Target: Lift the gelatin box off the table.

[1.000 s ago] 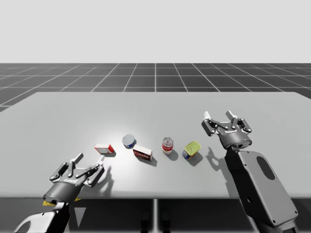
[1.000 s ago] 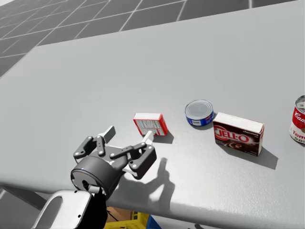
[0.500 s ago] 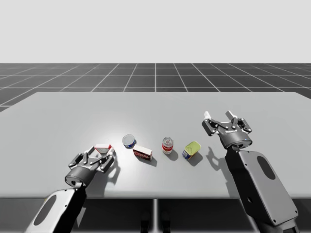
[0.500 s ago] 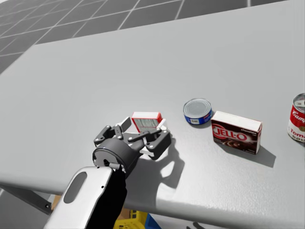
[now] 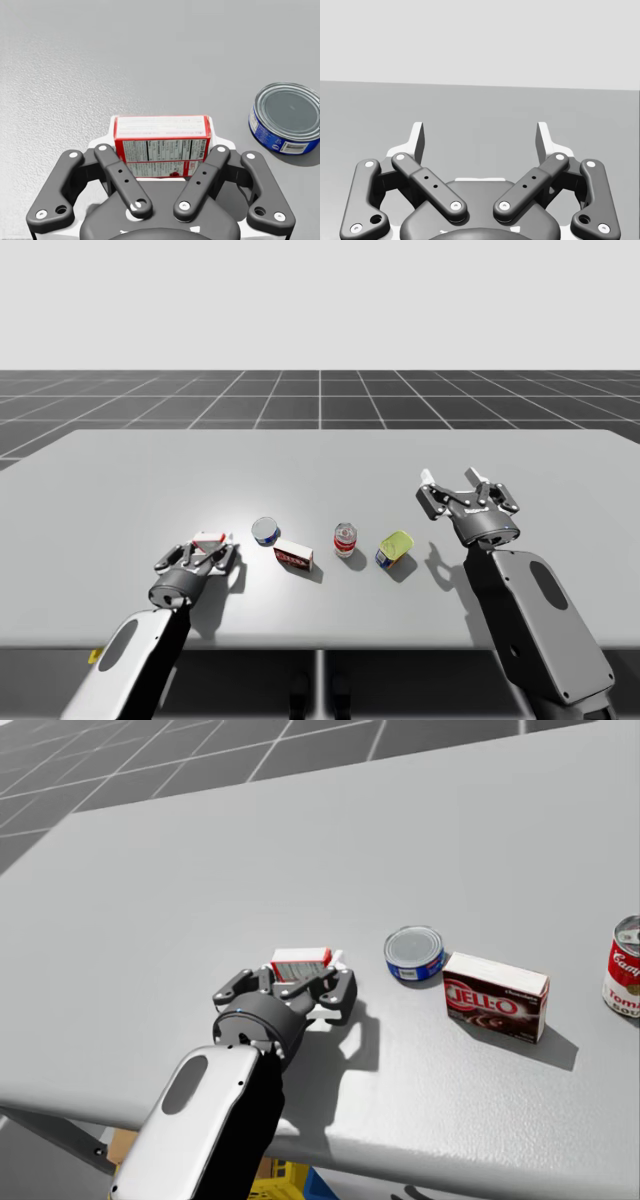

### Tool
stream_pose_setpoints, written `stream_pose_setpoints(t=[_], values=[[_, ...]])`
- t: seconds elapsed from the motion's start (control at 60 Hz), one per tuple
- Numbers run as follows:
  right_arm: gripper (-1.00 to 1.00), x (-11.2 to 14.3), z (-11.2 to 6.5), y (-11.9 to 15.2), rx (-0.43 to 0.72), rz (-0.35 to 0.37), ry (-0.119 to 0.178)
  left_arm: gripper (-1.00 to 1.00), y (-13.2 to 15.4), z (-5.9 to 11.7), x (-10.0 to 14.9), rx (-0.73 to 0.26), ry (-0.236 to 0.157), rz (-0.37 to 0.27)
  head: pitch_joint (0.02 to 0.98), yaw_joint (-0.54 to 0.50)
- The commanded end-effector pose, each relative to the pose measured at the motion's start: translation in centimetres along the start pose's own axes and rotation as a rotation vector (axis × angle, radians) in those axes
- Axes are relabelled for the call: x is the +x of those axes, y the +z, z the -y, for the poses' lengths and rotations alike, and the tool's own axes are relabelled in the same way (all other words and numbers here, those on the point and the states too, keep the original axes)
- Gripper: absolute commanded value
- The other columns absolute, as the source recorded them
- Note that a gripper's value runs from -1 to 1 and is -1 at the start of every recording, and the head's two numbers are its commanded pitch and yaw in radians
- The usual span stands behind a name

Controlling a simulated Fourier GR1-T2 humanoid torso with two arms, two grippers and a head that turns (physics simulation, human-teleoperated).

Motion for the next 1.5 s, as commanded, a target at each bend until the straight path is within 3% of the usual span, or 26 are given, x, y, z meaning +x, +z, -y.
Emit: stream_pose_setpoints(t=[0.017, 0.483, 0.833, 0.95, 1.017, 1.067, 1.117, 1.5], values=[[-1.00, 0.0, 0.1, 0.0, 0.000, 0.000, 0.001, 1.00, 0.0, 0.3, -1.1, -0.060, -0.022, -0.025, 0.827, 0.40], [-1.00, -0.1, 0.1, 0.0, -0.005, -0.002, 0.004, 1.00, 0.1, 0.7, -1.4, -0.077, -0.031, -0.033, 0.537, 0.43], [-1.00, -0.2, 0.1, 0.0, -0.005, -0.001, 0.005, 1.00, 0.2, 0.7, -0.8, -0.081, -0.016, -0.022, 0.463, 0.43], [-1.00, -0.2, 0.2, 0.0, 0.001, 0.003, -0.002, 1.00, 0.7, 0.6, 1.3, -0.079, 0.001, 0.022, 0.463, 0.43], [-1.00, -0.2, 0.2, 0.0, 0.009, 0.014, 0.017, 1.00, 0.9, 0.5, 2.5, -0.084, -0.012, 0.037, 0.462, 0.43], [-1.00, -0.2, 0.3, 0.0, 0.009, 0.011, 0.009, 1.00, 1.1, 0.6, 3.6, -0.087, -0.022, 0.056, 0.461, 0.44], [-1.00, -0.2, 0.3, 0.0, 0.015, 0.017, 0.020, 1.00, 1.3, 0.6, 4.8, -0.088, -0.031, 0.081, 0.461, 0.44], [-1.00, -0.1, 0.5, 0.1, 0.026, 0.002, -0.016, 1.00, 2.4, 0.5, 12.9, -0.074, -0.114, 0.261, 0.458, 0.43]])
